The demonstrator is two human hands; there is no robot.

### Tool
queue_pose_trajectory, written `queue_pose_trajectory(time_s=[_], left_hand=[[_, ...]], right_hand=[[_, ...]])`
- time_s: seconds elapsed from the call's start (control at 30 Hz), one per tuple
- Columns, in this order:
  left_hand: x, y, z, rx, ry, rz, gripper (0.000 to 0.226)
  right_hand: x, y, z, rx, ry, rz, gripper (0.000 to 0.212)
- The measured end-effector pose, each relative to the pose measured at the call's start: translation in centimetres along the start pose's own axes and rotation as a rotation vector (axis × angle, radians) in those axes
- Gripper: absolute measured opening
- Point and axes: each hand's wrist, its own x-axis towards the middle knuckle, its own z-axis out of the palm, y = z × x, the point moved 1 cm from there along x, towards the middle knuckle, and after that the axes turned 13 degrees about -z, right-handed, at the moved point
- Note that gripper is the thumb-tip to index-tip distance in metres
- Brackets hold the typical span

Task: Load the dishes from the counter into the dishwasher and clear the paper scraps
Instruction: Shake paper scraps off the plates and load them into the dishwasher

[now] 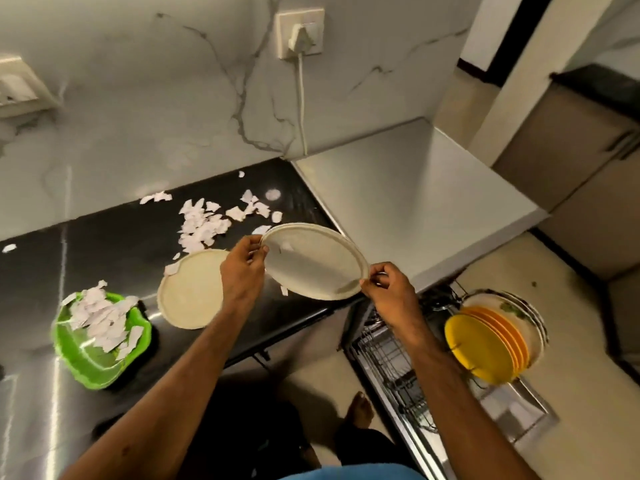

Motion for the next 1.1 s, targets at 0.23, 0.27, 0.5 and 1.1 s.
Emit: queue_pose_trajectory(time_s=[0.23,0.27,0.5,1.1], left_hand=[[2.9,3.5,1.7,-0.002,0.144,0.127,0.022],[3.1,4.0,1.8,0.01,0.157,0.154,0.022],[1.6,6.8,7.1,0.102,0.118,0.282,0.024],[-9.6,10.7,43.6,0.55,-0.695,0.505,0.017]], right_hand=[[0.9,-0.4,0.4,-0.048,-0.132,-0.128,0.019],[1.1,-0.4,0.7,-0.051,-0.152,-0.151,0.018],[2.8,2.5,-4.8,0.02,-0.086,-0.096,0.018],[-3.4,19.7,-32.3,-0.238,0.522,0.232,0.011]])
